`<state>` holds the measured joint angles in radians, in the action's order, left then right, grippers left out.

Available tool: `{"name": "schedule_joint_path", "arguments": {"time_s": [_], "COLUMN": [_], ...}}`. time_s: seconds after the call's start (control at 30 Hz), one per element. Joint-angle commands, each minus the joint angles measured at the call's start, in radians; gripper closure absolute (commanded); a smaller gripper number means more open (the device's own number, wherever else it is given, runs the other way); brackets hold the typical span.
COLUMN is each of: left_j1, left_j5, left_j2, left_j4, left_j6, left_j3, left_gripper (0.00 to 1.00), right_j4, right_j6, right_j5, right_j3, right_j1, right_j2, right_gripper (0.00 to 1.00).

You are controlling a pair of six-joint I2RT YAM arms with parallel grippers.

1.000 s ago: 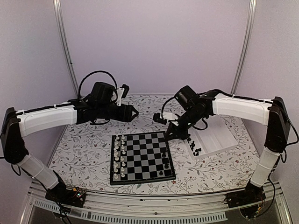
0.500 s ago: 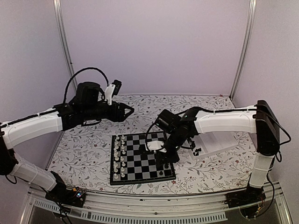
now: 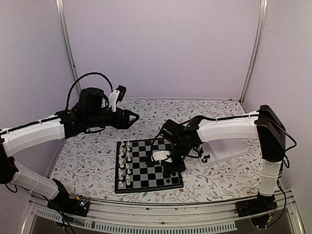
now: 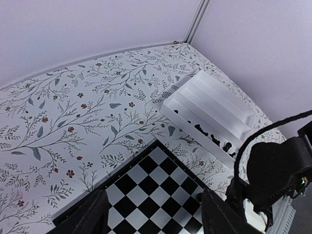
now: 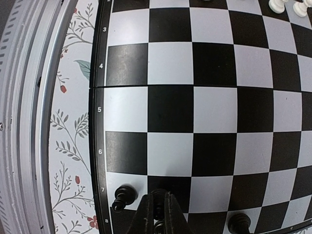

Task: Set up the chess pieces on the board
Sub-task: Place the chess piece on the chessboard.

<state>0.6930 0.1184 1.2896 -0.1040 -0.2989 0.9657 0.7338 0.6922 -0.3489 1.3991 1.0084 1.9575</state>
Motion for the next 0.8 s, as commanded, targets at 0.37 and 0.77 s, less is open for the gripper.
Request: {"name": "schedule_joint_path", "arguments": {"time_s": [0.37, 0.77], "left_j1": [-0.006, -0.006], "left_j5": [-0.008, 0.012], "left_j2": [0.008, 0.045], "left_j4": [0.023, 0.029], "left_j6": [-0.004, -0.001], "left_j3": [-0.009, 0.026], "left_gripper": [0.33, 0.33], "right_j4": [-0.021, 0.085], "right_j6": [-0.037, -0.040], "right_j5": [0.026, -0.012], "right_j3": [0.008, 0.055], "right_j1": [0.007, -0.036], "right_j2": [0.021, -0.155], "right_gripper": [0.81, 0.77]}}
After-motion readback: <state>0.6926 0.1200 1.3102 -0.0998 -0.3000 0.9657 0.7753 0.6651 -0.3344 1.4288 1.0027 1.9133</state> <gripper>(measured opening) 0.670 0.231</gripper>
